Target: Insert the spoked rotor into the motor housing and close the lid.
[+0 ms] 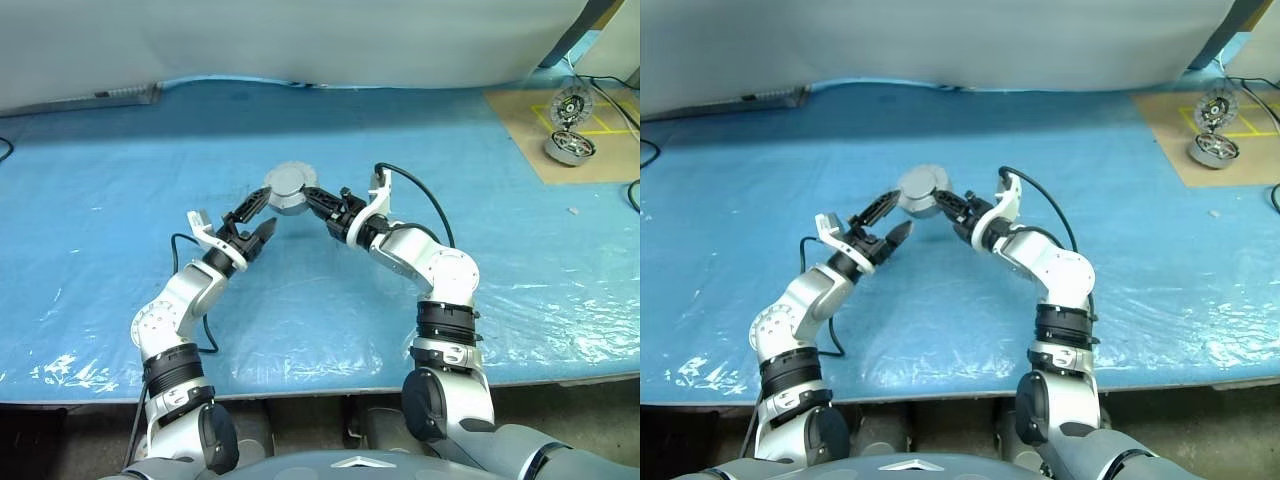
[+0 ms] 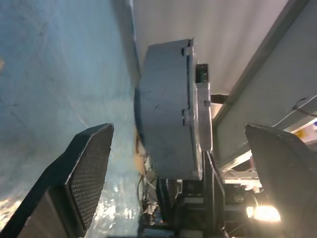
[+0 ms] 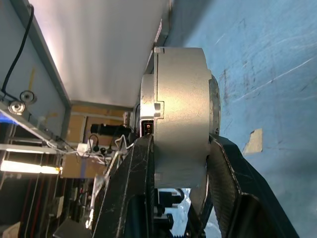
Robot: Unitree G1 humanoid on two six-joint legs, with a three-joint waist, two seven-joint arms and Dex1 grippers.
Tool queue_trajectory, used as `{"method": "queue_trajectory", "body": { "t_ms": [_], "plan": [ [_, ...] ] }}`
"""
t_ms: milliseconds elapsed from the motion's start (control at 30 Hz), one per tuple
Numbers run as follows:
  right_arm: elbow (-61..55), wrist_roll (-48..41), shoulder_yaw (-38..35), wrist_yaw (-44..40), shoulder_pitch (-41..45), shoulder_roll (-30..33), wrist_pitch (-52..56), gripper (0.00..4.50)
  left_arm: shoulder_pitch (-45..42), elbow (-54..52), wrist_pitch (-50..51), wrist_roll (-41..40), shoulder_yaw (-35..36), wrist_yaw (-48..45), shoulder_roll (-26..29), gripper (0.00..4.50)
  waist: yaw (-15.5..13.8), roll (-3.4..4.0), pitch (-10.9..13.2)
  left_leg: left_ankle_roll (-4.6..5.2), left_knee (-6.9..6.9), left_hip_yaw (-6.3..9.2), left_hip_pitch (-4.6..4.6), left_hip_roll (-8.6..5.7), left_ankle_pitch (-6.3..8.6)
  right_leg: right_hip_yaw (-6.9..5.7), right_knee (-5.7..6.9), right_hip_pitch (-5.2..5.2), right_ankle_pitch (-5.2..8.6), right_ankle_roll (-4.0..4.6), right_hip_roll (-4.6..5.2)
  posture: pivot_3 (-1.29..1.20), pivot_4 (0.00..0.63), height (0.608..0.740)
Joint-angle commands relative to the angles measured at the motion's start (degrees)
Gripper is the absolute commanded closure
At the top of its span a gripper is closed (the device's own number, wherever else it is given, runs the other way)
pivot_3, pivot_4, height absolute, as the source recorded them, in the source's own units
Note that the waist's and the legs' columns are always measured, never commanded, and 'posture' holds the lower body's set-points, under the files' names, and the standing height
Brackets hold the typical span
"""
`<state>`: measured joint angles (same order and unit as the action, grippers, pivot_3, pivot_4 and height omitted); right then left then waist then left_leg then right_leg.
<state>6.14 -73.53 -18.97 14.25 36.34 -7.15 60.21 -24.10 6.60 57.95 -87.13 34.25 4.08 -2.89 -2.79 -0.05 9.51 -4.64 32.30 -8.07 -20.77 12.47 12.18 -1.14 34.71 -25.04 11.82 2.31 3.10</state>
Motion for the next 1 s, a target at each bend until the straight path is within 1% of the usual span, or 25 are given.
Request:
{"method": "queue_trajectory", "body": {
  "t_ms": [33, 167, 367, 467, 500, 600, 633, 833, 933, 1000],
  "plan": [
    [-3.54, -5.16, 1.57, -0.45, 1.69, -4.59, -0.63, 3.38, -0.94, 1.11, -1.35, -2.32, -1.43, -0.08, 0.82, 0.00, -0.03, 0.00, 0.00, 0.00, 0.01, 0.01, -0.01, -0.02, 0.00, 0.00, 0.00, 0.00, -0.01, -0.02, 0.01, 0.00, 0.150, 0.740],
    [-4.18, -6.65, 3.14, 0.16, 0.90, -4.58, -0.84, 3.38, -0.63, 2.37, -2.33, -2.77, -2.81, -0.93, 0.73, 0.00, -0.12, -0.02, 0.01, 0.00, 0.03, 0.04, -0.05, -0.04, 0.00, 0.00, -0.01, 0.00, -0.03, -0.06, 0.02, 0.00, 0.150, 0.740],
    [-4.86, -8.93, 4.84, 1.51, -0.27, -4.42, -0.94, 3.38, 0.53, 1.57, -2.81, -4.33, -4.88, -2.86, 0.02, 0.00, -0.17, -0.04, 0.02, 0.00, 0.09, 0.10, -0.11, -0.05, 0.00, -0.03, 0.01, 0.00, -0.05, -0.08, 0.02, 0.00, 0.150, 0.740],
    [-4.74, -9.66, 5.24, 1.93, -0.55, -4.05, -1.35, 3.38, 1.03, 1.16, -3.23, -5.45, -5.36, -3.07, 0.10, 0.57, -0.21, -0.04, 0.02, 0.00, 0.13, 0.12, -0.13, -0.05, 0.00, -0.04, 0.02, 0.00, -0.06, -0.10, 0.02, 0.00, 0.150, 0.740],
    [-4.68, -9.89, 5.36, 2.05, -0.64, -3.90, -1.51, 3.38, 1.25, 0.92, -3.39, -6.02, -5.47, -3.07, 0.08, 0.86, -0.19, -0.04, 0.02, 0.00, 0.14, 0.12, -0.13, -0.05, 0.00, -0.04, 0.03, 0.01, -0.06, -0.10, 0.02, 0.00, 0.150, 0.740],
    [-4.38, -10.49, 5.40, 2.48, -0.98, -3.67, -2.11, 3.38, 2.08, -0.06, -4.82, -7.39, -5.24, -2.61, -0.04, 1.96, -0.18, -0.05, 0.03, 0.00, 0.21, 0.13, -0.16, -0.05, 0.00, -0.03, 0.04, 0.00, -0.08, -0.12, 0.02, 0.00, 0.150, 0.740],
    [-4.29, -10.76, 5.42, 2.62, -1.10, -3.57, -2.36, 3.38, 2.36, -0.17, -5.65, -7.46, -5.09, -2.51, 0.01, 2.13, -0.22, -0.05, 0.03, 0.00, 0.22, 0.13, -0.18, -0.05, 0.00, -0.03, 0.04, 0.00, -0.08, -0.13, 0.02, 0.00, 0.150, 0.740],
    [-4.52, -10.93, 6.38, 3.56, -1.75, -2.44, -3.13, 3.38, 2.53, 0.70, -8.13, -6.78, -5.38, -3.20, 1.03, 2.13, -0.30, -0.05, 0.03, 0.00, 0.36, 0.17, -0.21, -0.05, 0.00, -0.04, 0.06, 0.02, -0.11, -0.17, 0.03, 0.00, 0.150, 0.740],
    [-6.15, -5.73, 8.57, 1.87, -2.12, 0.17, -3.58, 3.38, 1.60, 1.96, -9.00, -5.28, -6.02, -3.62, 1.80, 2.13, -0.30, -0.05, 0.03, 0.00, 0.41, 0.17, -0.24, -0.05, 0.00, -0.04, 0.06, 0.02, -0.13, -0.21, 0.04, 0.00, 0.150, 0.740],
    [-7.78, -0.48, 11.11, -0.48, -2.60, 2.59, -4.39, 3.38, 0.84, 3.25, -9.79, -3.96, -6.33, -3.95, 2.40, 2.13, -0.35, -0.05, 0.03, 0.00, 0.43, 0.18, -0.24, -0.05, 0.00, -0.04, 0.07, 0.02, -0.14, -0.22, 0.04, 0.00, 0.150, 0.740]
  ]
}}
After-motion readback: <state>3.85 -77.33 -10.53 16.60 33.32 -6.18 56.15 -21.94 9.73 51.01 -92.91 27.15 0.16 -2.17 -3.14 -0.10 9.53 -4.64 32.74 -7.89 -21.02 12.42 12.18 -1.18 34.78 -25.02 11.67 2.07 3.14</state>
